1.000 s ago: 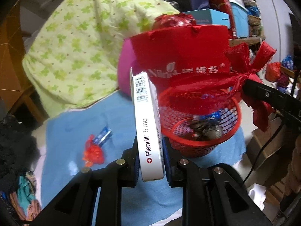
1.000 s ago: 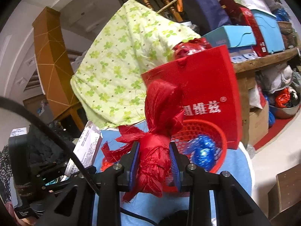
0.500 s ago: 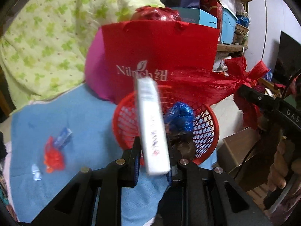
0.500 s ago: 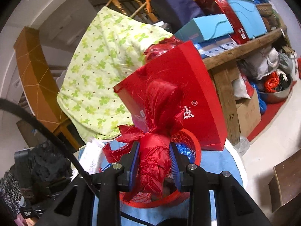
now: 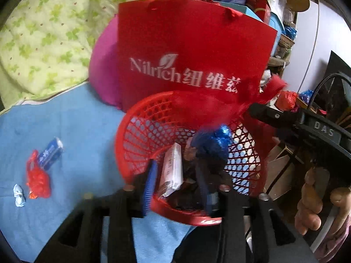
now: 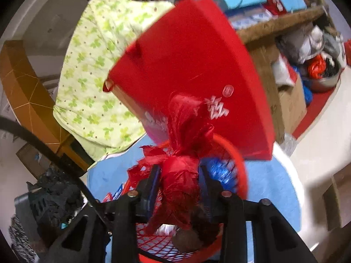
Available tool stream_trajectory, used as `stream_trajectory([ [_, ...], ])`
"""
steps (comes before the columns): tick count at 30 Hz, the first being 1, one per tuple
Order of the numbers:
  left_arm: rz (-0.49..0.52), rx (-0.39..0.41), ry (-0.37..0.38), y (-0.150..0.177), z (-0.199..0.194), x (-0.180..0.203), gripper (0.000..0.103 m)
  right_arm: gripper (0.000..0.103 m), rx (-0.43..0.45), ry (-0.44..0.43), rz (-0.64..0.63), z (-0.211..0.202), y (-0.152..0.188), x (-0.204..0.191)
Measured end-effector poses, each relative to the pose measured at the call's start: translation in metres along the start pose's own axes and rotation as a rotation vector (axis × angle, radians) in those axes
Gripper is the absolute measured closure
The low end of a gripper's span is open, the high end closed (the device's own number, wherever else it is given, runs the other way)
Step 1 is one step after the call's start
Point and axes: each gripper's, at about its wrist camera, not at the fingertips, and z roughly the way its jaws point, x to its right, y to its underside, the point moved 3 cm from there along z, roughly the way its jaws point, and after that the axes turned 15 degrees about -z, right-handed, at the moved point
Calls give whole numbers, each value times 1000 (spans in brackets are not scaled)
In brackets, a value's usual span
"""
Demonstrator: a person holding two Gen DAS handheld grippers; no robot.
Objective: Collect trash
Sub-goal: 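Open the left tool to drop the Plendil box into the basket while the right releases the ribbon, then move both open tools back over the blue blanket toward the remaining trash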
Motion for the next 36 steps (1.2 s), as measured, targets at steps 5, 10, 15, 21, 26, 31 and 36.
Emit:
stream_trajectory([
  [5, 20, 43, -22, 10, -25, -19, 59, 41, 55, 2, -60, -13, 9, -16],
  [10, 34, 66, -115, 41, -48, -60, 47, 41, 89, -17, -122, -37, 13, -40],
  [15, -8, 40, -269, 87, -66, -130, 47, 41, 130, -99, -244, -52, 8, -93],
  [21, -149, 75, -407, 111, -96, -210, 47, 41, 119, -232, -372, -44, 18, -170],
  [26, -250, 103, -471, 113, -109, -260, 47, 41, 2, -287, -446, -5, 46, -218],
  [31, -329, 111, -487, 118, -107, -302, 47, 41, -160, -319, -467, 59, 81, -248],
  [36, -381, 121, -482, 114, -98, -337, 47, 41, -305, -305, -455, 132, 109, -264],
])
